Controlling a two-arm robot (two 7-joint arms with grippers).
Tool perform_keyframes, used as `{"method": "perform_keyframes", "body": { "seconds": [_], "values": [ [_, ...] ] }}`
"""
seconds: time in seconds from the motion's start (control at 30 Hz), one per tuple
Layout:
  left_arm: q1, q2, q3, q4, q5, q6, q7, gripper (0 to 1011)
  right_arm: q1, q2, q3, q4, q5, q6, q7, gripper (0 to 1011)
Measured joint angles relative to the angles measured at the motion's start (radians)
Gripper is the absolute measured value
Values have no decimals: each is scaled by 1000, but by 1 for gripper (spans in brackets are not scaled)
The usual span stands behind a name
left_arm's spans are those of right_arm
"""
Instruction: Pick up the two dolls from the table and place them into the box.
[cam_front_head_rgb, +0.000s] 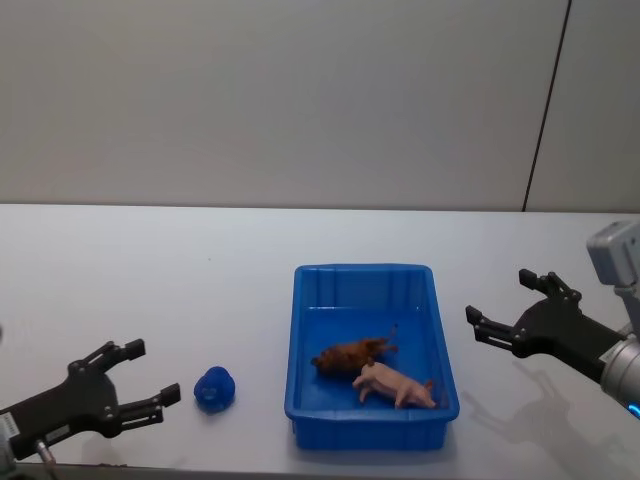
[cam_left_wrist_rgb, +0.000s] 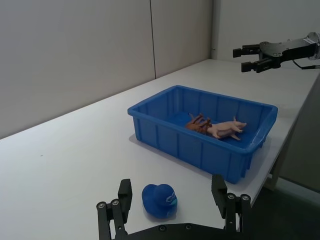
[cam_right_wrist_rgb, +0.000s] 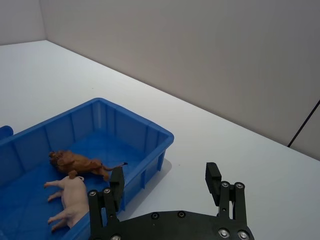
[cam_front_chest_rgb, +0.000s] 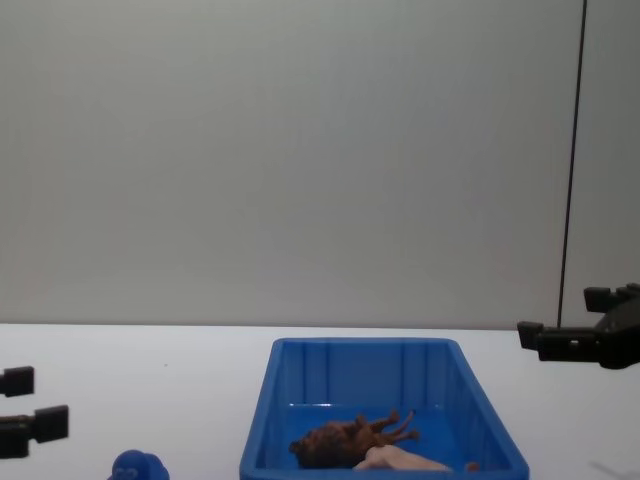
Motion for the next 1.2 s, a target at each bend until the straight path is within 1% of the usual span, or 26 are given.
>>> {"method": "perform_keyframes", "body": {
  "seconds": [0.37,0.47,0.5,0.6,0.8,0.9,1.2],
  "values": [
    [-69,-54,29,73,64,12,-28,1003,0,0,0,0,0,0,0,1001],
    [-89,-70,38,95,90,13,-31,1003,0,0,0,0,0,0,0,1001],
    [-89,-70,38,95,90,13,-31,1003,0,0,0,0,0,0,0,1001],
    [-110,-85,47,117,119,15,-33,1003,0,0,0,0,0,0,0,1001],
    [-135,-104,59,143,157,18,-36,1003,0,0,0,0,0,0,0,1001],
    [-154,-118,68,162,188,22,-40,1003,0,0,0,0,0,0,0,1001],
    [-194,-147,87,202,249,30,-47,1003,0,0,0,0,0,0,0,1001]
  ]
}}
